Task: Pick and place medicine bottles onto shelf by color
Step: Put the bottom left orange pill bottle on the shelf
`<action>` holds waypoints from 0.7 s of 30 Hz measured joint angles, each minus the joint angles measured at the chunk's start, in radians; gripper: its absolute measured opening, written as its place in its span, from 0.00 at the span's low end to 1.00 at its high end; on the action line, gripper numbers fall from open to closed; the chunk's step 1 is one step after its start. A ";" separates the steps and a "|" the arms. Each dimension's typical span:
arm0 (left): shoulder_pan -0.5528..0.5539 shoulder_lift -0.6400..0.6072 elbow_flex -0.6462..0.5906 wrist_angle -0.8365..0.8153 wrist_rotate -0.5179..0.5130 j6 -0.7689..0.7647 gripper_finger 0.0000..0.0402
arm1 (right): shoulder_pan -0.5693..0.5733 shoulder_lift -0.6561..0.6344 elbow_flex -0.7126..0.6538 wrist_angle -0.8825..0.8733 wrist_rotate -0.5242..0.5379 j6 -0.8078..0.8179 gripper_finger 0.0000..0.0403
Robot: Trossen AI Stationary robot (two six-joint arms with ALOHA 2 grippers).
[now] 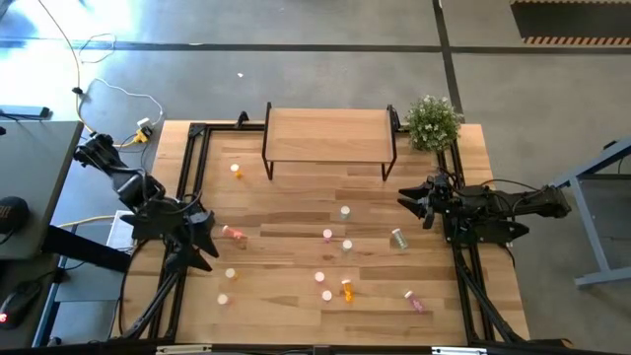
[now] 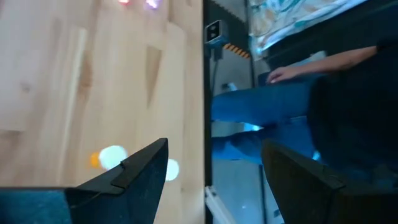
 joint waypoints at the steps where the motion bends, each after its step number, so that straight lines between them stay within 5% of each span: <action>1: 0.000 0.011 0.029 -0.036 -0.010 0.012 0.61 | 0.000 0.000 0.000 0.000 0.000 0.000 0.47; 6: 0.000 0.080 0.128 -0.159 -0.091 0.062 0.61 | 0.000 0.000 0.000 0.000 0.000 0.000 0.47; 21: -0.148 0.401 0.129 -0.215 -0.212 0.112 0.61 | 0.000 0.000 0.000 0.000 0.000 0.000 0.47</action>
